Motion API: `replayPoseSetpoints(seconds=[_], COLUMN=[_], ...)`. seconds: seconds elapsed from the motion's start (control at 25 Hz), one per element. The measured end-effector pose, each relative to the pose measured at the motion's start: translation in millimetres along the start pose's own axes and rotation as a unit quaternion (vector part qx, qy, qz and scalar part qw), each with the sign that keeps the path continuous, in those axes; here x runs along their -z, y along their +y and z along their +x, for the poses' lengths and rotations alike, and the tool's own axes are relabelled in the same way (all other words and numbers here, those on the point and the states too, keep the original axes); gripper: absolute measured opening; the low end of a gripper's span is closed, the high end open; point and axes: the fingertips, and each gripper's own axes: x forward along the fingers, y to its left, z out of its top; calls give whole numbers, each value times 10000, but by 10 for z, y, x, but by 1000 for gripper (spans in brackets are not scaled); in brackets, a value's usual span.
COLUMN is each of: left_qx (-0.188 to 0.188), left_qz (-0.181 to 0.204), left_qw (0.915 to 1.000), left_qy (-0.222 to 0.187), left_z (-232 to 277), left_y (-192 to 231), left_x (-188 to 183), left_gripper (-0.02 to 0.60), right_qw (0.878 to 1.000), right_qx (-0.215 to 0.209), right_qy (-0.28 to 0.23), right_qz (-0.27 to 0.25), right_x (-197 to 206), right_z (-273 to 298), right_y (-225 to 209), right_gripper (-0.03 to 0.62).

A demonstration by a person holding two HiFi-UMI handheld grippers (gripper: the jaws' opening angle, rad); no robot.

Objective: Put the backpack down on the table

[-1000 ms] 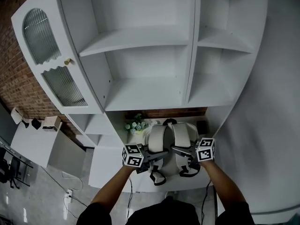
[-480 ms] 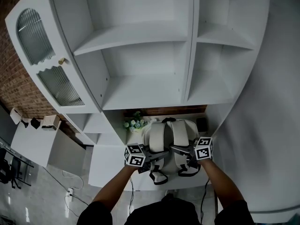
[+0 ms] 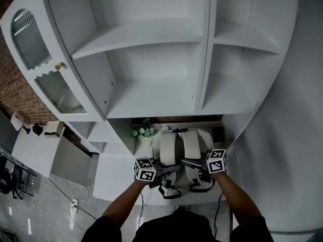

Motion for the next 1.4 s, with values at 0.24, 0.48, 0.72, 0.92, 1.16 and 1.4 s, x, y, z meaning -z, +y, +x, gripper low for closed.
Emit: replayPoseSetpoints(seconds=[0.24, 0.48, 0.72, 0.92, 1.16, 1.4], left_qx=[-81, -196, -279, -287, -370, -457], left_qz=[-201, -272, -240, -315, -359, -513], left_qw=[9997, 9993, 9993, 9990, 9986, 9975], left_qy=[138, 190, 96, 120, 116, 163], left_z=[30, 70, 59, 40, -3, 81], left_y=[134, 278, 362, 407, 442, 458], left_x=[213, 341, 418, 488, 537, 585], left_gripper=[40, 41, 41, 41, 41, 41], right_qw=[9998, 9999, 9999, 9998, 9998, 9999], right_qx=[-11, -69, -127, -138, -89, -1], right_qy=[39, 98, 27, 71, 73, 28], right_qz=[183, 51, 62, 125, 160, 167], right_x=[160, 230, 300, 386, 468, 511], right_z=[18, 1, 4, -14, -32, -70], right_y=[-168, -316, -399, -456, -497, -543], right_gripper=[32, 32, 32, 32, 32, 33])
